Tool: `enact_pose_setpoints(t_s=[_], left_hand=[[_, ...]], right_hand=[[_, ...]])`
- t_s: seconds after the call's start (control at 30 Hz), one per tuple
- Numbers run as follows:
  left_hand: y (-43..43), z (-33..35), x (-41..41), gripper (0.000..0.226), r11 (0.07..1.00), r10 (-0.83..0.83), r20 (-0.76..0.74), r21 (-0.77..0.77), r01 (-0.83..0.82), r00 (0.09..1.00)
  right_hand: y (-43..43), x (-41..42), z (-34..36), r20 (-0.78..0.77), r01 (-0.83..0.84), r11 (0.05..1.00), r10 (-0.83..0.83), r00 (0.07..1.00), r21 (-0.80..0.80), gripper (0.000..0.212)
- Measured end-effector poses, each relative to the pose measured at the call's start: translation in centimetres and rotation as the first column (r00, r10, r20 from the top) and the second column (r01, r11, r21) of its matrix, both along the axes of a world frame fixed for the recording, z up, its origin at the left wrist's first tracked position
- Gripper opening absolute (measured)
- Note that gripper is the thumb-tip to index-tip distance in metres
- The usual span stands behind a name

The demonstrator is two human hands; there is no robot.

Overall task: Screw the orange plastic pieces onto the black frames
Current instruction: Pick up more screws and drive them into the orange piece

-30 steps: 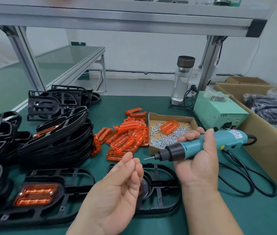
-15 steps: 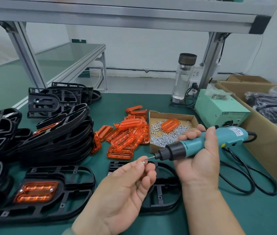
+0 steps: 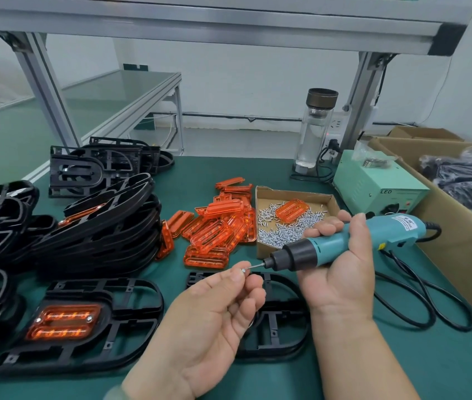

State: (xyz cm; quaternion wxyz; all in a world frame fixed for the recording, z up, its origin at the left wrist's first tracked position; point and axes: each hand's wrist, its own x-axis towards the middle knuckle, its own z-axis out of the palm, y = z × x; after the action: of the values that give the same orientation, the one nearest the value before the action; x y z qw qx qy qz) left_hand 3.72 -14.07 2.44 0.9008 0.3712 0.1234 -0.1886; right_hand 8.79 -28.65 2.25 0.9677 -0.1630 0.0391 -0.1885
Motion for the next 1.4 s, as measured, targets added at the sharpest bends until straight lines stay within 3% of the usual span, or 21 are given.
enact_pose_setpoints(t_s=[0.47,0.7,1.0,1.2,1.4], left_hand=[[-0.2,-0.2,0.0,0.013,0.973,0.077,0.129,0.205,-0.102,0.989],[-0.1,-0.4,0.4,0.017,0.779,0.046,0.324,0.58,-0.237,0.945],[0.9,-0.1,0.9,0.019,0.53,-0.155,0.454,0.788,-0.314,0.878],[1.2,-0.3,1.0,0.024,0.436,-0.23,0.464,0.835,-0.336,0.855],[1.5,-0.3,1.2,0.024,0.475,-0.229,0.469,0.819,-0.323,0.853]], right_hand=[[0.2,0.0,0.1,-0.003,0.025,0.999,-0.025,1.0,-0.025,0.022],[0.4,-0.1,0.0,0.019,0.041,0.997,-0.04,0.999,-0.06,0.019],[0.5,0.0,-0.2,0.027,0.051,0.995,-0.049,0.998,-0.083,0.019],[0.7,0.0,-0.2,0.023,0.051,0.995,-0.049,0.999,-0.091,0.015],[1.0,-0.2,-0.2,0.011,0.039,0.997,-0.038,0.999,-0.071,0.015]])
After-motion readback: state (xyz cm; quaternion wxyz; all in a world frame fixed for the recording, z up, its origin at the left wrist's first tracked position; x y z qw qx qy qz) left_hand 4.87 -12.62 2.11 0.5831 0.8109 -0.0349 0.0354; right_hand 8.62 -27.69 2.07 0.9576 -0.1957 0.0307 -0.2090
